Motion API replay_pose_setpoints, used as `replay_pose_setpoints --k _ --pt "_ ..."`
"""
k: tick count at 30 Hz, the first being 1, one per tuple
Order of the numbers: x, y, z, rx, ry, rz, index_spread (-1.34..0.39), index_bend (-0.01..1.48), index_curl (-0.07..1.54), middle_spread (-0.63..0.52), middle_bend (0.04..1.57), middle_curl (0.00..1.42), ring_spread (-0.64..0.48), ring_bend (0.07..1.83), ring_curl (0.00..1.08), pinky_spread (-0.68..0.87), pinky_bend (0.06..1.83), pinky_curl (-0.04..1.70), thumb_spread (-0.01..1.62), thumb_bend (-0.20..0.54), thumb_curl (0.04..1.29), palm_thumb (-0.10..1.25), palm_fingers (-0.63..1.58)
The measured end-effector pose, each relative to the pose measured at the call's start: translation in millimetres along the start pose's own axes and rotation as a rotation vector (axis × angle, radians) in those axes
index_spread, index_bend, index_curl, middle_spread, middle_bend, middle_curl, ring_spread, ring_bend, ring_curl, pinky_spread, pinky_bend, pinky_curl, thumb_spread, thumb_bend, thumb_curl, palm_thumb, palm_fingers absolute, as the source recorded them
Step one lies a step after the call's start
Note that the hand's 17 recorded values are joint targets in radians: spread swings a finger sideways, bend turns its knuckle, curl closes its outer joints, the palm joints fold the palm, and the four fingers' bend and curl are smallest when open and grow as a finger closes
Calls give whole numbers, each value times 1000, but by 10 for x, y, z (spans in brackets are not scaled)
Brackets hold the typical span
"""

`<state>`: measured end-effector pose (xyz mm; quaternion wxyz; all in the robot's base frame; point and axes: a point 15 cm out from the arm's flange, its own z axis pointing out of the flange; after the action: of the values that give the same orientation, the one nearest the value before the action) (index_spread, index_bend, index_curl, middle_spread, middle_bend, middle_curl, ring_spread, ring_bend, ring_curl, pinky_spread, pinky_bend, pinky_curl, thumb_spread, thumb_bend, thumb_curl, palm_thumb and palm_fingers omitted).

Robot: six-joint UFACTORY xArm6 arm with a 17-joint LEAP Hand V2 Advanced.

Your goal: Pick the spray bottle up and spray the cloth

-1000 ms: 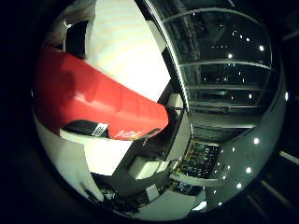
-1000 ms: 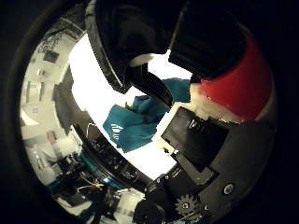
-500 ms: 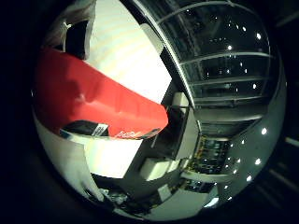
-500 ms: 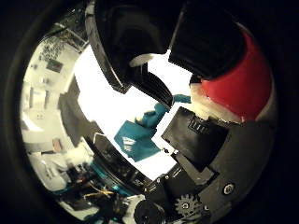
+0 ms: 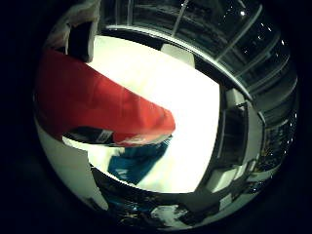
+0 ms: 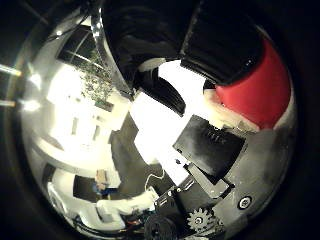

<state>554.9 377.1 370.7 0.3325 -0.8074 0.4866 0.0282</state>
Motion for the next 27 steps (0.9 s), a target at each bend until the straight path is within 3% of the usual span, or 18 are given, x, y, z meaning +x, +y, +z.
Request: replay_pose_setpoints --k 14,27 --pt "-73 44 642 83 -316 42 -236 1133 835 -114 1417 688 -186 1466 696 -129 1042 1435 823 -16 887 1001 1143" --pt "-195 531 1163 60 -554 90 -238 1126 842 -115 1415 687 -184 1469 694 -129 1040 1436 793 -17 892 996 1145"
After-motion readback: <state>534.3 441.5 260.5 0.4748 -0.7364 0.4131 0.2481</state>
